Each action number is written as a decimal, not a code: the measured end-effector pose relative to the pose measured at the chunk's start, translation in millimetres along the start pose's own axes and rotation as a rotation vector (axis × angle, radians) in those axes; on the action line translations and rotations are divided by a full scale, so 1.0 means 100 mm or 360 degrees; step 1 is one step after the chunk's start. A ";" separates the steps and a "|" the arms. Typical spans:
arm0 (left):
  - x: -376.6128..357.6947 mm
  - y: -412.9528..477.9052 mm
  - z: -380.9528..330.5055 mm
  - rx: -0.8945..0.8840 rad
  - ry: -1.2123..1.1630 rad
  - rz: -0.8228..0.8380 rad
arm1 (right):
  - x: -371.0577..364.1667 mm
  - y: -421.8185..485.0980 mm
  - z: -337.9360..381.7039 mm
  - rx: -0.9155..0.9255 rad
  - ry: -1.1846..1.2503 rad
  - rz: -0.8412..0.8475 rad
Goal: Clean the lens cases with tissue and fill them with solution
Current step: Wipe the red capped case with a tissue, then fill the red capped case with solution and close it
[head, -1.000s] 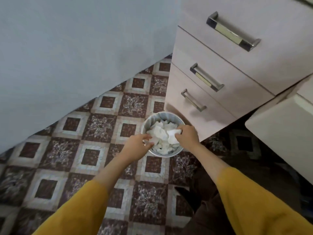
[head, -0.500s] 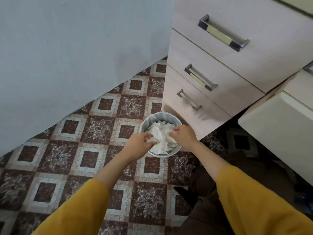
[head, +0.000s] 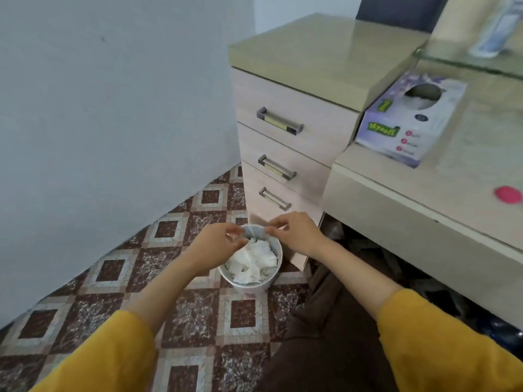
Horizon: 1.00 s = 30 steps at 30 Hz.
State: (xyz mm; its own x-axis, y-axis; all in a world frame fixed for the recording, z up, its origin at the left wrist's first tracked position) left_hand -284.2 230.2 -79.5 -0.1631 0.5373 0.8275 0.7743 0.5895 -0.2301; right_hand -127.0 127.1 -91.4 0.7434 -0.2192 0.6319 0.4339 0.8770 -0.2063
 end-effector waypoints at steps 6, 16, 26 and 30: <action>0.33 -0.11 -0.69 -0.0229 0.0083 -0.0095 | 0.73 -0.57 0.27 0.0152 -0.0117 -0.0200; 0.32 0.18 -2.09 -0.0702 0.0195 -0.0071 | 2.02 -1.35 0.01 0.0031 -0.0325 -0.0770; -0.16 0.50 -3.19 -0.1052 0.0241 0.0007 | 2.72 -2.08 -0.77 -0.0431 -0.0452 -0.1053; -0.41 0.65 -3.38 -0.1139 0.0335 0.0039 | 2.86 -2.40 -0.98 -0.0605 -0.0460 -0.1132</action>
State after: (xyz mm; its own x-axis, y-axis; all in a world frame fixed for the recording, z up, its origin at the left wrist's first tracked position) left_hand -20.5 42.2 44.9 -0.0762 0.3761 0.9234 0.9967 0.0034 0.0809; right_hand 31.5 -187.4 66.0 0.0932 -0.5003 0.8608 0.9275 0.3580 0.1077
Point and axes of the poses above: each hand's wrist, its own y-axis towards the middle knuckle, its own x-axis out of the back of the hand, z = x × y, the point moved 1 cm from there along y, towards the middle knuckle, and after that the axes turned 6 degrees about y, right-handed, at the moved point
